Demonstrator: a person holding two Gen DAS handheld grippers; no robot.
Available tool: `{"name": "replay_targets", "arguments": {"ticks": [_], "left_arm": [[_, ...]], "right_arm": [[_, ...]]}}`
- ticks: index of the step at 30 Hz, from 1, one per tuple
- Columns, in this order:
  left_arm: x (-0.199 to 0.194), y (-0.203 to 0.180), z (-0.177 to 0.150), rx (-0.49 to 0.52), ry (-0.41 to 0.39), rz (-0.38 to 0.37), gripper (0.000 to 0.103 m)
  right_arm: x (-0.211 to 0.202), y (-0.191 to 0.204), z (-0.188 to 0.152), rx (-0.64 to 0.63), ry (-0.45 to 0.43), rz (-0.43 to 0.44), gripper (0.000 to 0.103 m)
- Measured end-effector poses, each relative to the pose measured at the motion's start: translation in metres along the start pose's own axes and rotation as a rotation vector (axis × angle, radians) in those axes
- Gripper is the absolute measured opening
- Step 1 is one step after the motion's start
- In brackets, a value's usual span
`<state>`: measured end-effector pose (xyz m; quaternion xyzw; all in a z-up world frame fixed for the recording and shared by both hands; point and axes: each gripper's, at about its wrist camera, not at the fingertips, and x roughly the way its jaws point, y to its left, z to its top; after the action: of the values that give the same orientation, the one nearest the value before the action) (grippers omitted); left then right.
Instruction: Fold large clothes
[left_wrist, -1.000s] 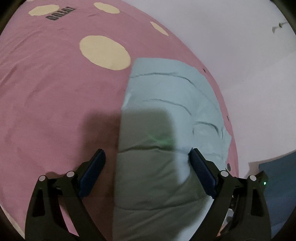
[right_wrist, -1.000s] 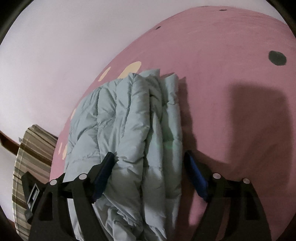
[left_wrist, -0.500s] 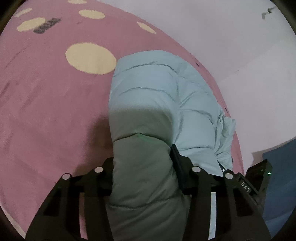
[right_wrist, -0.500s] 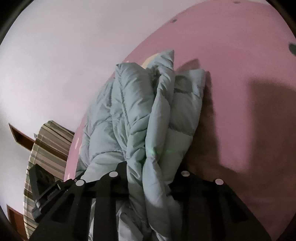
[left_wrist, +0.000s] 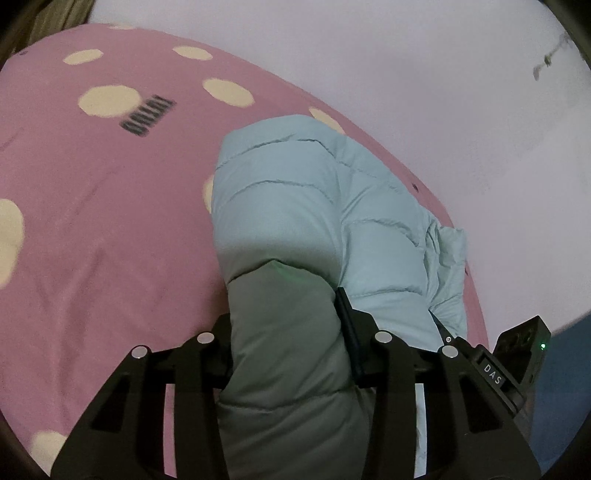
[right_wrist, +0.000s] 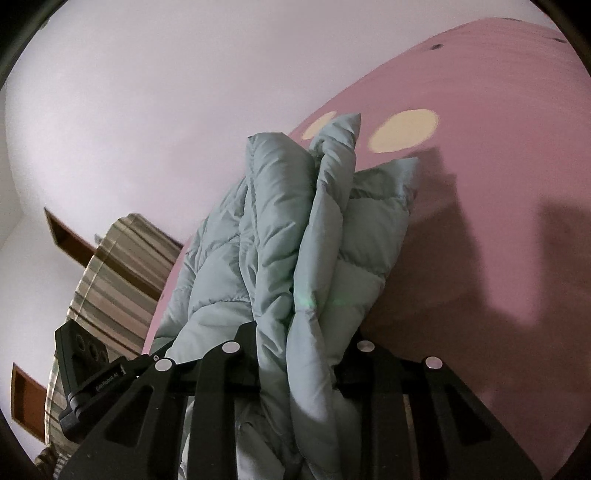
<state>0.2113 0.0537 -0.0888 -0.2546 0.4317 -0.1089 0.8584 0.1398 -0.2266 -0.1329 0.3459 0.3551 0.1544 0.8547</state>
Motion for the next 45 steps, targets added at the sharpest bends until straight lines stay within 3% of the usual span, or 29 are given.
{"name": "replay_targets", "arguments": {"ticks": [7,15,33,41,45], "left_arm": [[-0.016,0.037,0.027,-0.026,-0.052,0.038,0.041],[0.015,0.069,0.035,-0.069,-0.021,0.072,0.041],[0.034,0.076,0.03,-0.016,-0.009,0.1,0.043],[0.033,0.077,0.03,-0.02,-0.003,0.101,0.051],[0.032,0.079,0.032,-0.023,-0.002,0.105,0.061]], "right_arm": [[0.035,0.018,0.008,-0.04,0.03,0.05,0.026],[0.067,0.01,0.004,-0.045,0.08,0.02,0.025],[0.085,-0.005,-0.009,0.02,0.111,-0.004,0.027],[0.082,-0.008,-0.009,0.04,0.11,-0.005,0.035],[0.079,-0.008,-0.009,0.042,0.106,-0.013,0.04]]}}
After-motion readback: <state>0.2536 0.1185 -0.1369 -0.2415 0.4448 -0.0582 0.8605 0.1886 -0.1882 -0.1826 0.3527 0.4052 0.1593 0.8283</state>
